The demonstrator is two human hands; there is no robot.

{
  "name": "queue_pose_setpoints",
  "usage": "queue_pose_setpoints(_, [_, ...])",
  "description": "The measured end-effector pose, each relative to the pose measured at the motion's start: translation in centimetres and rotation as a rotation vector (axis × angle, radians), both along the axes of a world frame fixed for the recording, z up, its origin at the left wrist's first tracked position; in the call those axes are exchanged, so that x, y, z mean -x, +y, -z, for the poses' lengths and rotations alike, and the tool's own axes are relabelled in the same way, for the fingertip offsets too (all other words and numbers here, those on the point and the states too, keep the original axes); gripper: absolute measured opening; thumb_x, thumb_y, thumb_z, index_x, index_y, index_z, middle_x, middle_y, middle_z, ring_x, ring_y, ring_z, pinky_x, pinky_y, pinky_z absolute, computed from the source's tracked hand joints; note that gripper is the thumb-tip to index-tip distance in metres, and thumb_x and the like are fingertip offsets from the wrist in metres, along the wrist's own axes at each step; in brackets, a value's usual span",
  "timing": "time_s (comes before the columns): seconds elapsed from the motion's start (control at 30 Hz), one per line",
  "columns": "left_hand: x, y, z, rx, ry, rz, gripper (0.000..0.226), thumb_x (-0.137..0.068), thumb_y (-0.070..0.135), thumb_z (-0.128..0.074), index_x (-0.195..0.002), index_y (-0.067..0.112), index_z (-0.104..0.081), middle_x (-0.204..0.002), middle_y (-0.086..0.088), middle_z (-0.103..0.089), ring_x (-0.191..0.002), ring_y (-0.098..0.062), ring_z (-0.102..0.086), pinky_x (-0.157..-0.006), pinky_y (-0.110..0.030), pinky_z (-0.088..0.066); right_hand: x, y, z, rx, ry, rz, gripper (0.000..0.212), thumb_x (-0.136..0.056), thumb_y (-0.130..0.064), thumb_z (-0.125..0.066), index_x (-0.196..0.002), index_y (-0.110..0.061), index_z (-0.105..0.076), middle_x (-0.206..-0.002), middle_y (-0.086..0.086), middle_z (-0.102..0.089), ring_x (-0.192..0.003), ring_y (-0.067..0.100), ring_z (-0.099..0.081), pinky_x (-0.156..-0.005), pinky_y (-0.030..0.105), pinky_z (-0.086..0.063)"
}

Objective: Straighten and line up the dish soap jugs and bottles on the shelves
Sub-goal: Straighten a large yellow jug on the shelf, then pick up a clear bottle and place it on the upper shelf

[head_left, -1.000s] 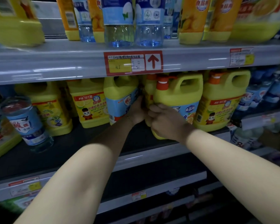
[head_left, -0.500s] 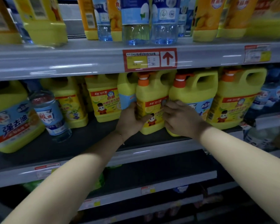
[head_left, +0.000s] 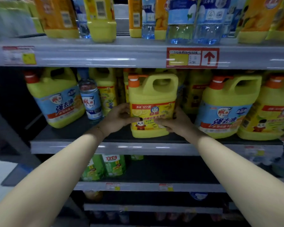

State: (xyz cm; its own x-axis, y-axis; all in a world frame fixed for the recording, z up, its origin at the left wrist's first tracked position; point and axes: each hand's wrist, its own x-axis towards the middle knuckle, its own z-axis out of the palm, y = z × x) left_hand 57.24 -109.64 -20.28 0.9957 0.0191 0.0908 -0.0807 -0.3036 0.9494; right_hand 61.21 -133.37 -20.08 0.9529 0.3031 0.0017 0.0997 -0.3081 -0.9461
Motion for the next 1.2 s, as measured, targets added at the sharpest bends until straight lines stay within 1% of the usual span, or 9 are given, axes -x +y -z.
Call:
queue_pose_setpoints(0.2, [2.3,2.5,1.3,0.014,-0.042,-0.173,0.060,-0.078,0.026,-0.076,-0.132,0.013,-0.054,-0.126,-0.003,-0.063,-0.117,-0.019,-0.060,-0.098,-0.035,-0.050,0.1,3.4,0.2,-0.181,0.026,-0.197,0.038,-0.086,0.004,-0.063,-0.113,-0.016,-0.047,-0.100,-0.008,-0.057,-0.102,0.022,-0.060,-0.082,0.040,-0.054])
queue_pose_setpoints(0.33, [3.8,3.7,2.3,-0.180,-0.090,-0.481,0.044,-0.079,0.030,-0.078,-0.114,0.010,-0.062,-0.101,0.003,-0.067,-0.087,-0.003,-0.062,-0.063,-0.001,-0.043,0.2,6.2,0.8,-0.112,-0.050,-0.167,0.036,-0.084,-0.002,-0.068,-0.107,-0.016,-0.045,-0.099,-0.003,-0.059,-0.085,0.015,-0.064,-0.075,0.042,-0.058])
queue_pose_setpoints(0.47, [3.7,5.7,2.8,-0.289,-0.090,-0.533,0.037,-0.076,0.034,-0.080,-0.101,0.013,-0.062,-0.093,0.006,-0.067,-0.086,-0.008,-0.061,-0.062,-0.006,-0.038,0.1,8.9,0.9,-0.026,-0.131,-0.135,0.037,-0.083,-0.009,-0.071,-0.106,-0.017,-0.044,-0.095,-0.006,-0.058,-0.076,0.014,-0.066,-0.071,0.041,-0.059])
queue_pose_setpoints(0.6, [3.3,7.3,2.5,-0.281,-0.095,-0.539,0.039,-0.078,0.033,-0.078,-0.106,0.011,-0.063,-0.099,0.001,-0.069,-0.093,-0.014,-0.064,-0.077,-0.024,-0.048,-0.1,11.3,1.1,0.037,-0.160,-0.085,0.033,-0.084,-0.013,-0.072,-0.105,-0.015,-0.047,-0.091,-0.005,-0.060,-0.072,0.017,-0.066,-0.072,0.049,-0.058])
queue_pose_setpoints(0.8, [3.2,8.7,1.8,-0.348,-0.106,-0.575,0.018,-0.086,0.016,-0.062,-0.104,0.014,-0.058,-0.092,0.003,-0.064,-0.091,-0.016,-0.061,-0.074,-0.024,-0.043,0.0,13.1,1.4,0.056,-0.166,-0.010,0.032,-0.084,-0.021,-0.071,-0.109,-0.016,-0.052,-0.112,0.008,-0.066,-0.084,0.023,-0.066,-0.079,0.044,-0.056])
queue_pose_setpoints(0.9, [2.1,10.6,1.7,-0.257,-0.181,-0.656,0.050,-0.070,0.026,-0.073,-0.113,0.014,-0.051,-0.106,-0.002,-0.061,-0.101,-0.017,-0.060,-0.083,-0.032,-0.053,0.7,13.4,1.5,0.305,-0.243,-0.008,0.037,-0.086,-0.034,-0.066,-0.118,-0.016,-0.057,-0.112,0.002,-0.064,-0.101,0.021,-0.060,-0.079,0.028,-0.045])
queue_pose_setpoints(1.0, [-1.1,13.4,2.7,-0.215,-0.137,-0.656,0.073,-0.052,0.043,-0.081,-0.115,0.019,-0.054,-0.110,-0.002,-0.066,-0.103,-0.018,-0.064,-0.086,-0.039,-0.056,1.6,13.5,0.7,0.685,-0.299,0.012,0.028,-0.088,-0.046,-0.055,-0.100,-0.021,-0.058,-0.089,-0.004,-0.061,-0.090,0.023,-0.062,-0.065,0.026,-0.043])
queue_pose_setpoints(1.1, [-1.2,12.7,0.5,-0.110,-0.059,-0.588,0.072,-0.055,0.018,-0.086,-0.117,0.017,-0.048,-0.114,-0.006,-0.065,-0.105,-0.022,-0.062,-0.092,-0.047,-0.052,2.7,13.6,-1.0,0.877,-0.428,-0.076,0.027,-0.091,-0.043,-0.049,-0.075,-0.022,-0.048,-0.071,-0.006,-0.051,-0.071,0.017,-0.055,-0.052,0.025,-0.034])
queue_pose_setpoints(1.2, [-0.6,12.3,-0.1,-0.092,-0.072,-0.529,0.067,-0.067,0.004,-0.084,-0.123,0.014,-0.047,-0.119,-0.004,-0.061,-0.106,-0.020,-0.057,-0.094,-0.039,-0.048,3.8,14.2,-3.1,0.914,-0.594,-0.164,0.027,-0.093,-0.042,-0.048,-0.075,-0.021,-0.045,-0.072,-0.004,-0.050,-0.068,0.016,-0.051,-0.051,0.025,-0.032])
